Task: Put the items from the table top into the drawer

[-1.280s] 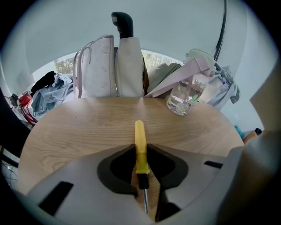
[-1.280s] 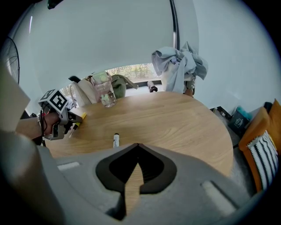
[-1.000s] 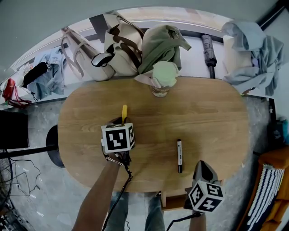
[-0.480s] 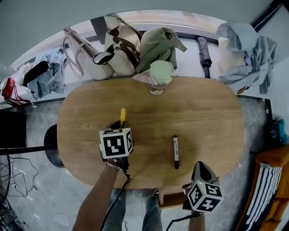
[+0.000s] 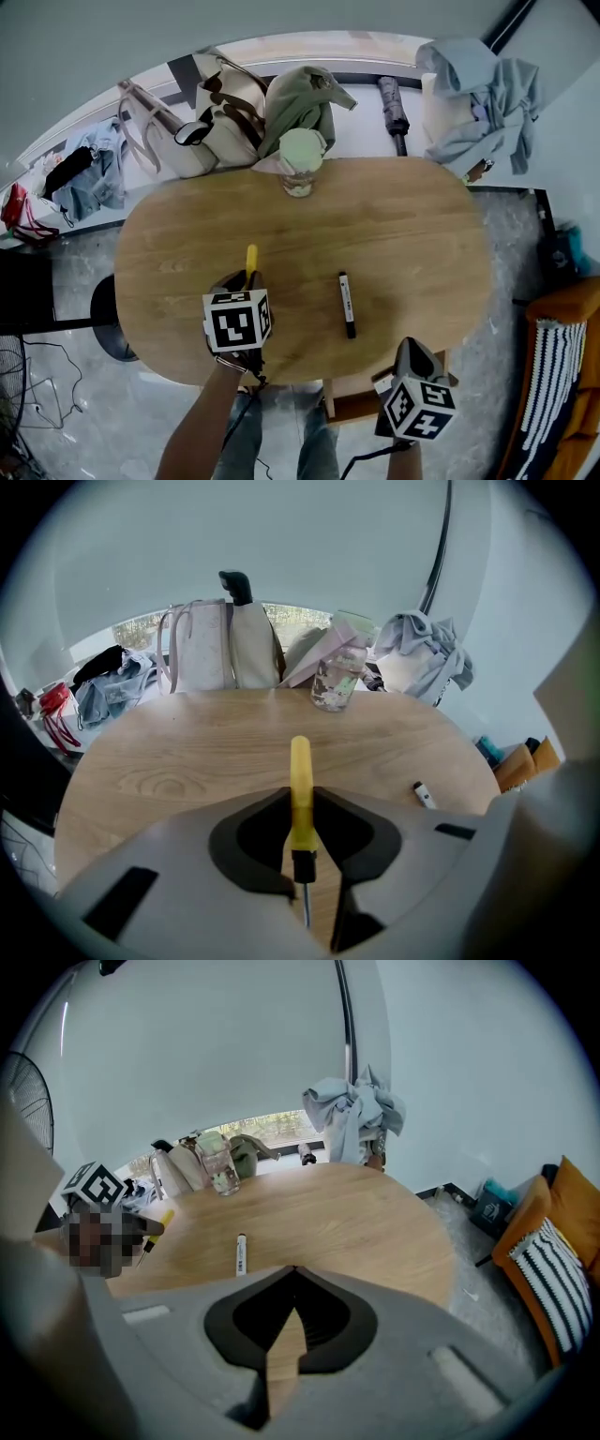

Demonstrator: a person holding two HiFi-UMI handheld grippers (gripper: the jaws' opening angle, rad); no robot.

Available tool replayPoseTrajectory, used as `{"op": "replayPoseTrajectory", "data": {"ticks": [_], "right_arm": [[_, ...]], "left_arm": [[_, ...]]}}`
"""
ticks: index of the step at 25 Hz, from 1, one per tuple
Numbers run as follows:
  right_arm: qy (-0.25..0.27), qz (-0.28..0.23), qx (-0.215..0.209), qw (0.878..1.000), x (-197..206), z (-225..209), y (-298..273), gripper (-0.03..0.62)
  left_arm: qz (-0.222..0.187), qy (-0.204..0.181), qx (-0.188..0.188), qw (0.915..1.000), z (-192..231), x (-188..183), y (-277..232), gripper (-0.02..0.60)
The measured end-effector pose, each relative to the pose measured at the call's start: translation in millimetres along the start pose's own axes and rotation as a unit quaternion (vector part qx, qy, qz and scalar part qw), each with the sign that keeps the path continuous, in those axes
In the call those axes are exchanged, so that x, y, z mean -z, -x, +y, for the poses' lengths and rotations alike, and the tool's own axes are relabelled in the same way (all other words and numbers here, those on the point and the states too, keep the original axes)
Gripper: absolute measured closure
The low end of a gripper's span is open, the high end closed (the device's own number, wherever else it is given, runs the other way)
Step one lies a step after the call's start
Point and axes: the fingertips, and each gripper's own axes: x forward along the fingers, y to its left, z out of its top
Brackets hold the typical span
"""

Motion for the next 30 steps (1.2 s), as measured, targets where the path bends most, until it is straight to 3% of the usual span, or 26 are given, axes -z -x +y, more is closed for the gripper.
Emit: {"op": "replayPoseTrajectory", "data": {"ticks": [8, 16, 23, 30], "right_arm": [[-0.028, -0.017, 0.022, 0.999, 14, -31, 26, 0.589], [-0.071, -0.025, 0.054, 0.996, 47, -69, 57, 0.589], [-0.104, -0.027, 0.086, 0.990, 78, -103, 83, 0.589], [-0.146, -0.024, 0.115, 0.982, 113, -145, 107, 0.589]], "left_arm": [[0.007, -0.028, 0.023, 0.9993, -43, 22, 17, 0.511], [0.017, -0.085, 0.061, 0.9944, -104, 52, 33, 0.511], [0.037, -0.155, 0.094, 0.9827, -159, 83, 42, 0.511], [0.058, -0.226, 0.130, 0.9636, -223, 118, 47, 0.511]]}}
